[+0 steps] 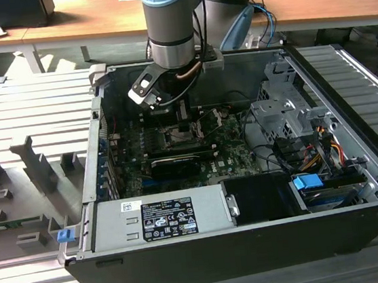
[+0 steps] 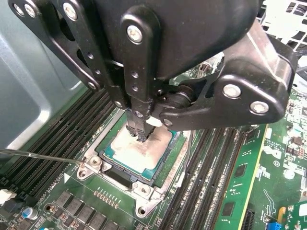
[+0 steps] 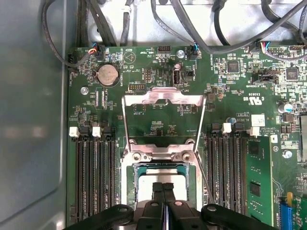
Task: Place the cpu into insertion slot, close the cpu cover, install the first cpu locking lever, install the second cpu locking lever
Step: 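Close the cpu cover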
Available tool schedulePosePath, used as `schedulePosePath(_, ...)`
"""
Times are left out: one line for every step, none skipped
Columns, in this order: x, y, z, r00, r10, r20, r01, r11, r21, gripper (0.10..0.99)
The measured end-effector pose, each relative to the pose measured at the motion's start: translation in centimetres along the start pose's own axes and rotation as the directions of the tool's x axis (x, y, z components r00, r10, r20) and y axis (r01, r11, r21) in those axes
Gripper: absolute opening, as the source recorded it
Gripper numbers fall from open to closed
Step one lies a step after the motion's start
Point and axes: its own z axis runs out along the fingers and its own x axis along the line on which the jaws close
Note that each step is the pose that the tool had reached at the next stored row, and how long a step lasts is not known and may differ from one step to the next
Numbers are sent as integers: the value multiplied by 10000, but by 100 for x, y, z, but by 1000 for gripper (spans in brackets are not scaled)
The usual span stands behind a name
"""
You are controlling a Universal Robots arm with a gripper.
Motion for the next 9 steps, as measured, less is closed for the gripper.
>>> schedulePosePath(0, 0, 0, 10000, 1, 1, -1, 10000, 2, 106)
schedulePosePath(0, 2, -7, 10000, 0, 2, 0, 10000, 3, 106)
schedulePosePath(1, 4, -37, 10000, -1, 0, 1, 10000, 3, 106)
schedulePosePath(1, 6, -59, 10000, 0, -1, 0, 10000, 4, 106)
schedulePosePath(1, 7, -79, 10000, 0, 0, 0, 10000, 4, 106)
schedulePosePath(2, 11, -86, 10000, -3, -2, 3, 10000, 14, 106)
schedulePosePath(2, 15, -86, 10000, -1, -4, 1, 10000, 25, 106)
schedulePosePath(2, 21, -86, 10000, 1, -1, -1, 10000, 40, 106)
schedulePosePath(1, 38, -85, 10000, 2, -3, -2, 10000, 47, 106)
